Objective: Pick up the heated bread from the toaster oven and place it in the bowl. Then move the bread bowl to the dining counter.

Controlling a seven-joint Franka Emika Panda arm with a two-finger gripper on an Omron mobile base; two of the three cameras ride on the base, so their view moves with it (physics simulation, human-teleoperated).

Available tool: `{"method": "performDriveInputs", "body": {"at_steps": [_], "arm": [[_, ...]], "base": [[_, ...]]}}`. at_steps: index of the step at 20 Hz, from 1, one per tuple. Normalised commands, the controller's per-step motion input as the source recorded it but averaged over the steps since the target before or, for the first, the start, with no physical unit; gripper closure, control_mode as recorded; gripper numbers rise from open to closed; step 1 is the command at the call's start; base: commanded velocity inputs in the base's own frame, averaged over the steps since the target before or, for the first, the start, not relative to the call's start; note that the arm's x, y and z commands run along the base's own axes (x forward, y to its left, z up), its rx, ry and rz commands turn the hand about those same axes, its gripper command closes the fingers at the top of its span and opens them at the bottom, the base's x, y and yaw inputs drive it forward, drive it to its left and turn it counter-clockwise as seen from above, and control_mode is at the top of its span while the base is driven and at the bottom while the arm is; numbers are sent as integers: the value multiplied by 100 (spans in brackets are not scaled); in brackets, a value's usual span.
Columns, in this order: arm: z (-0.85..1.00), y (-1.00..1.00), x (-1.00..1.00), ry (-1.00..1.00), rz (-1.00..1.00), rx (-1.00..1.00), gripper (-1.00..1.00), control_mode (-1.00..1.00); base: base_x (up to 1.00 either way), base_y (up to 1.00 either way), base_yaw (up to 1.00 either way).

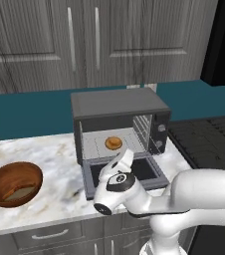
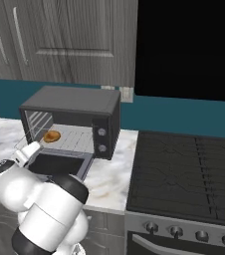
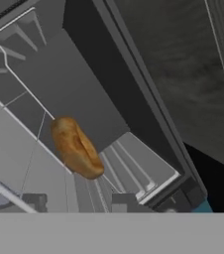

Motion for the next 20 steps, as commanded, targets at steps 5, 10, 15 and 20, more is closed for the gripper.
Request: {"method": "performDriveInputs", "body": {"at_steps": [5,10,15,20], "arm": [[0,0,-6,0,0,0,-100,-100],[0,0,-9,0,0,0,-100,-100],[0,0,-32,0,0,0,-100,-100],[0,0,-38,3,0,0,-100,-100]], "base": [[0,0,0],[0,0,0],[0,0,0],[0,0,0]]}}
